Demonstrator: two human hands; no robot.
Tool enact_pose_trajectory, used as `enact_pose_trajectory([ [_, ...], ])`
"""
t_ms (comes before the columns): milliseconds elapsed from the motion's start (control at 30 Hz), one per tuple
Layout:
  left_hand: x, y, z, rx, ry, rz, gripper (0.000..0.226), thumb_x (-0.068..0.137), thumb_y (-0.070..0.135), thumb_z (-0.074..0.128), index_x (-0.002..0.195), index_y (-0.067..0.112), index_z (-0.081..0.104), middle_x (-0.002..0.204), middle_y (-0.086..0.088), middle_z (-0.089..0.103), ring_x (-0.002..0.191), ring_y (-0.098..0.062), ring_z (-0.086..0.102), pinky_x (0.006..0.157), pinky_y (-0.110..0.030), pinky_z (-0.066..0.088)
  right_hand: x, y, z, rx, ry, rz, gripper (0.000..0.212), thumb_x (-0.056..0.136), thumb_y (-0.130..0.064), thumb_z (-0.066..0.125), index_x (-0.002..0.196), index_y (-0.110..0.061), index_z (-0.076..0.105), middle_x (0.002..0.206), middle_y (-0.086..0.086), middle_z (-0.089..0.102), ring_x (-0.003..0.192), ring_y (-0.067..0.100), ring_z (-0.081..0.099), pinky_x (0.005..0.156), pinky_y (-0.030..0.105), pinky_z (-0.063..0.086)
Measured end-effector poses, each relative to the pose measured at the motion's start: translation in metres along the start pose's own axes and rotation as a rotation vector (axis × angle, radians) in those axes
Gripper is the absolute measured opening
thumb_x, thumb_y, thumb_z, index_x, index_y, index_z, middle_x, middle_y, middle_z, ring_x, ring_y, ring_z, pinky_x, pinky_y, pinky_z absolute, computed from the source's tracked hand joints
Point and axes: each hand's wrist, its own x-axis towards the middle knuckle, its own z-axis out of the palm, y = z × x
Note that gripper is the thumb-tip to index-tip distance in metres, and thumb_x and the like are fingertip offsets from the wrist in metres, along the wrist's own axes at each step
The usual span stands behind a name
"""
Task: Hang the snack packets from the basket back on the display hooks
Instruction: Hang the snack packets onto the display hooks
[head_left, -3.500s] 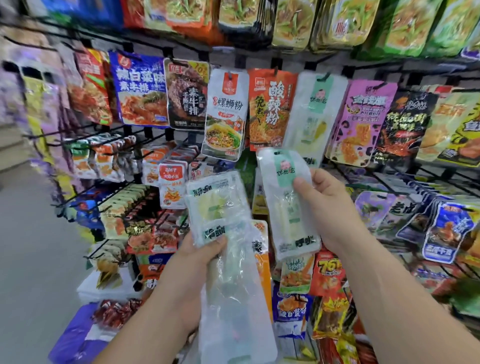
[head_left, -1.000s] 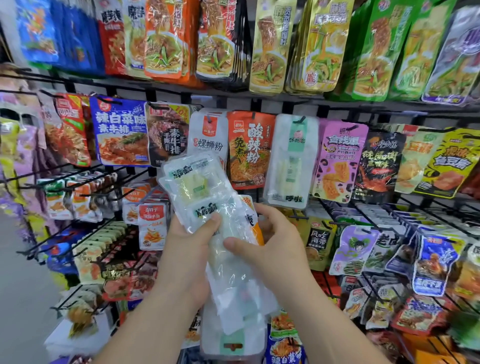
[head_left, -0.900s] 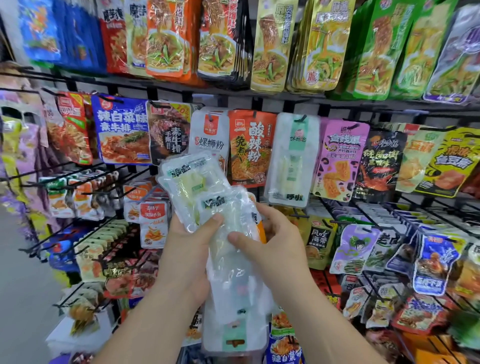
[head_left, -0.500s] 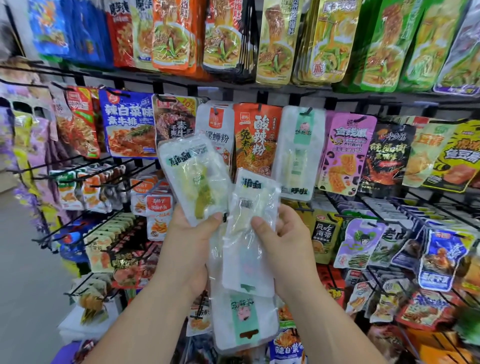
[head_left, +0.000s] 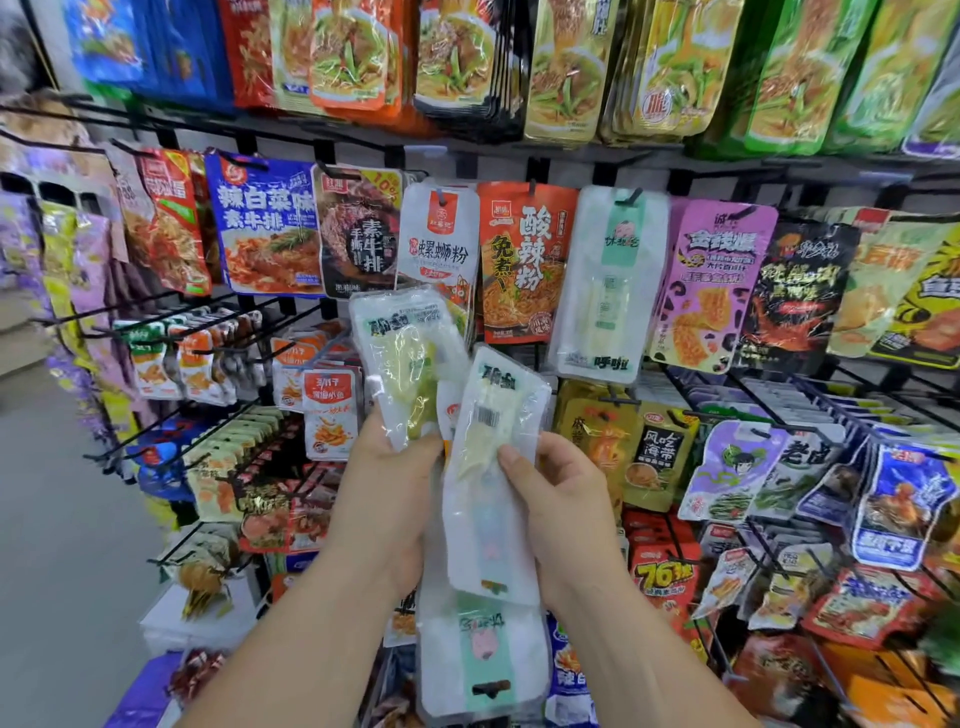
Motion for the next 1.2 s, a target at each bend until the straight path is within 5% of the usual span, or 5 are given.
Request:
enact_pose_trajectory([
  [733, -0.002, -0.005, -0.004, 0.041, 0.014, 0.059, 0.047, 0.090, -0.015, 0.066, 0.128, 0.012, 0.064, 0.107, -0.012, 0.079, 0.099, -0.034, 0.076, 0.074, -0.042, 0.065, 0.002, -0.002, -0.009, -0.019, 0.074, -0.004, 0.016, 0.100, -0.007, 0.063, 0.086, -0.012, 0.067, 0.081, 0.006, 0.074, 0.074, 0.023, 0.069, 0.072, 0.041, 0.058],
  [833, -0.002, -0.008, -0.006, 0.056, 0.025, 0.052, 0.048, 0.090, -0.016, 0.065, 0.124, 0.018, 0.065, 0.106, -0.009, 0.080, 0.102, -0.033, 0.076, 0.085, -0.047, 0.063, 0.008, 0.003, -0.015, -0.098, 0.205, -0.024, 0.008, 0.102, -0.011, 0.062, 0.099, -0.019, 0.061, 0.098, 0.010, 0.075, 0.086, 0.033, 0.072, 0.080, 0.051, 0.062],
  [1033, -0.005, -0.019, -0.004, 0.045, 0.045, 0.037, 0.048, 0.091, -0.018, 0.063, 0.120, 0.019, 0.067, 0.106, -0.012, 0.079, 0.103, -0.037, 0.075, 0.085, -0.049, 0.063, 0.004, -0.001, -0.015, -0.409, 0.241, -0.282, 0.067, 0.095, -0.001, 0.057, 0.142, -0.045, 0.041, 0.130, -0.005, 0.059, 0.111, 0.008, 0.061, 0.097, 0.023, 0.050],
  [1100, -0.006, -0.021, -0.003, 0.033, 0.052, 0.034, 0.049, 0.090, -0.019, 0.062, 0.122, 0.018, 0.067, 0.107, -0.011, 0.079, 0.101, -0.035, 0.076, 0.084, -0.048, 0.063, 0.001, -0.002, -0.011, -0.586, 0.163, -0.326, 0.058, 0.097, 0.000, 0.055, 0.124, -0.051, 0.053, 0.145, 0.001, 0.042, 0.111, 0.009, 0.053, 0.090, 0.006, 0.039],
  [1200, -0.005, -0.020, -0.004, 0.021, 0.060, 0.034, 0.049, 0.090, -0.018, 0.063, 0.123, 0.019, 0.067, 0.104, -0.010, 0.080, 0.094, -0.030, 0.077, 0.075, -0.043, 0.064, -0.001, 0.003, -0.009, -0.663, 0.092, -0.318, 0.058, 0.099, -0.005, 0.058, 0.095, -0.063, 0.060, 0.159, -0.003, 0.022, 0.113, 0.024, 0.051, 0.104, 0.026, 0.041],
])
